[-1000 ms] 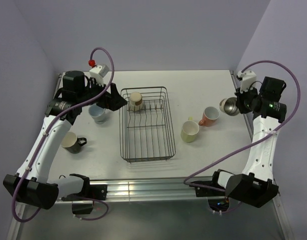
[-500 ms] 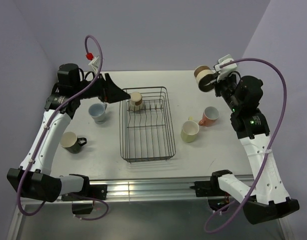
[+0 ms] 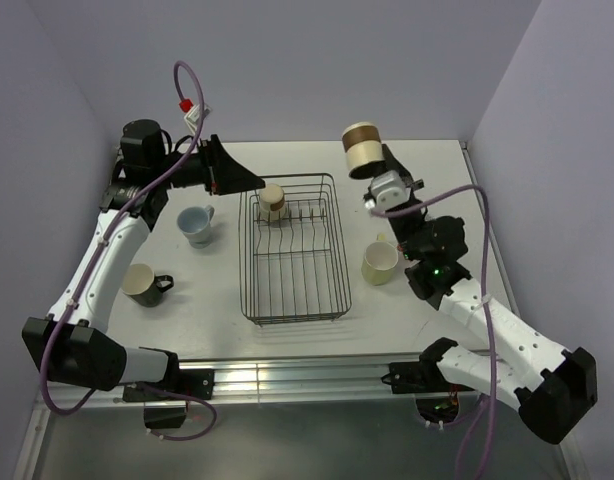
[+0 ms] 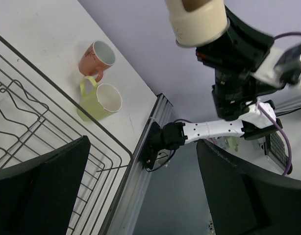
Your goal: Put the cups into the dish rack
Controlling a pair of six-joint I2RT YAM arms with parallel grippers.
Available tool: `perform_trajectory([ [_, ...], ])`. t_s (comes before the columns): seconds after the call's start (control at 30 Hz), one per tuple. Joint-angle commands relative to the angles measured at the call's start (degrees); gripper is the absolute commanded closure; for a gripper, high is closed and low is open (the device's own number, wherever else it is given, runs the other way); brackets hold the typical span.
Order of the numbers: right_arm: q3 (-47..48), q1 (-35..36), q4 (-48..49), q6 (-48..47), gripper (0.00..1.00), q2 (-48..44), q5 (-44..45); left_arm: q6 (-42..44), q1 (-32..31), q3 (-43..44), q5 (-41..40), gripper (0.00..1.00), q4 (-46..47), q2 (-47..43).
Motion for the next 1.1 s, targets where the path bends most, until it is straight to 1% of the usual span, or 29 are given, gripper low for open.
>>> perform_trajectory([
  [0.0,-5.14,5.71,29.12,-16.01,1.0,0.5,-1.61,-1.9,-0.9,3.08,2.01,0.01,5.38,0.04],
  [0.03,-6.48,6.69,32.63,-18.93,1.0,1.3,-2.66,-2.25,-1.25,3.43,1.92,0.01,5.73,0.3],
  [0.07,-7.88,7.75,39.8,-21.75,1.0,2.35,-3.8,-2.25,-1.69,3.7,1.92,0.01,5.82,0.83],
  [0.1,-10.42,9.58,43.44,-27.78,1.0,4.97,-6.25,-2.43,-2.57,4.05,2.09,0.01,6.09,1.01],
  [0.13,-11.4,10.47,47.57,-30.63,1.0,6.74,-7.41,-2.69,-3.01,4.14,2.44,0.01,6.44,1.18],
  [0.17,-12.19,11.09,55.26,-33.0,1.0,8.5,-7.85,-2.87,-3.54,4.23,2.8,0.01,7.48,1.36],
  [0.2,-13.25,12.14,58.91,-36.59,1.0,12.26,-10.55,-2.96,-4.5,4.4,3.23,0.01,8.02,1.36],
  [0.27,-13.52,12.94,66.99,-40.38,1.0,17.27,-11.89,-3.13,-5.47,4.58,3.06,0.01,9.59,0.93],
  [0.33,-13.34,14.25,67.03,-41.73,1.0,18.18,-12.25,-3.13,-6.44,4.32,3.15,0.01,11.18,0.4],
  [0.4,-13.52,15.14,66.68,-40.06,1.0,17.57,-12.25,-2.87,-7.4,3.96,2.02,0.01,12.76,-0.4],
  [0.57,-14.22,18.12,67.12,-43.48,1.0,18.97,-12.96,-2.87,-8.11,4.75,-0.19,0.01,11.63,0.65],
  [0.73,-13.43,19.53,67.12,-44.8,1.0,19.33,-11.11,0.12,-7.67,7.83,-2.91,0.01,5.4,1.27],
  [0.8,-13.52,19.71,67.12,-44.54,1.0,18.89,-10.93,-0.93,-6.19,8.01,-3.18,0.01,5.21,1.36],
  [0.87,-13.52,19.89,67.12,-44.71,1.0,18.62,-11.02,-4.09,-4.25,7.74,-2.83,0.01,6.17,1.45],
  [0.9,-13.61,19.97,67.12,-44.89,1.0,18.62,-11.02,-5.23,-1.9,7.39,-2.39,0.01,6.7,1.54],
  [0.93,-13.61,20.06,67.03,-44.98,1.0,18.54,-11.11,-6.98,-0.83,7.39,-1.69,0.01,6.96,2.41],
  [0.97,-13.78,20.06,67.12,-45.07,1.0,18.36,-11.28,-6.83,-0.21,8.96,-0.99,0.01,4.18,3.29],
  [1.0,-13.78,20.24,67.12,-45.07,1.0,18.36,-11.63,-5.34,0.32,10.28,-0.55,0.01,0.59,4.25],
  [1.03,-13.7,20.32,67.03,-45.15,1.0,18.36,-11.81,-1.76,0.33,11.42,-0.28,0.01,-2.23,5.22],
  [1.07,-13.61,20.41,67.03,-45.16,1.0,18.36,-12.07,-1.12,0.33,11.87,0.24,0.01,-4.18,6.1],
])
